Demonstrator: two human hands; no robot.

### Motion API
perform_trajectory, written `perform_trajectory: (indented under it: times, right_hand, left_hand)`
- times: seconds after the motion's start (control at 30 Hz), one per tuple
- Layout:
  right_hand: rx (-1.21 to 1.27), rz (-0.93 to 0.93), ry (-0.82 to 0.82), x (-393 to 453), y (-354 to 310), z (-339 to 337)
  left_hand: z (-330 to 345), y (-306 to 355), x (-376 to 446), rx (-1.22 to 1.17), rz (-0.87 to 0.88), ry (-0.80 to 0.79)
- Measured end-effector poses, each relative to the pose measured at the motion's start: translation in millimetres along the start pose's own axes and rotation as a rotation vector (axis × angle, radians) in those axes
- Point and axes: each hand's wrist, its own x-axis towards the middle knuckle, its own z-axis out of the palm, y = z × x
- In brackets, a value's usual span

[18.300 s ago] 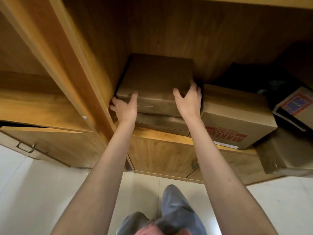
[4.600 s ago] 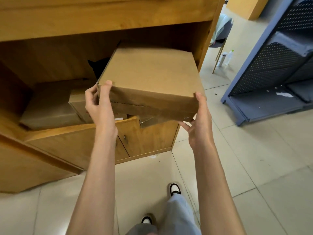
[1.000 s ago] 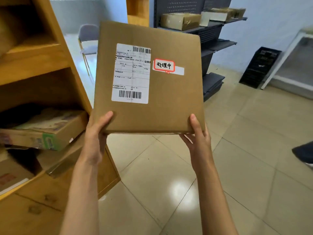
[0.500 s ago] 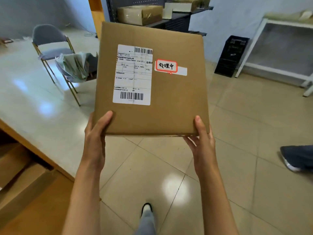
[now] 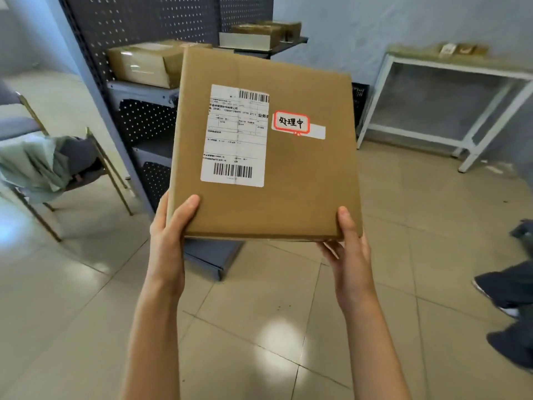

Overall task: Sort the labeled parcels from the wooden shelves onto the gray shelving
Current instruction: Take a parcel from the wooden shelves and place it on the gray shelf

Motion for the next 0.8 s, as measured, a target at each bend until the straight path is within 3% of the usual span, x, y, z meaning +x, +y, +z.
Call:
perform_trajectory:
  times: [0.37,0.8]
  right_hand:
    - [0.013,0.007,0.119,183,-1,-7]
    - [0.044,0.054,0.038,483,-51,-9]
  left_hand:
    - [99,-78,160,0.030,-0.070,-0.119]
    - [273,-143,368,0.055,-0.036,0.005]
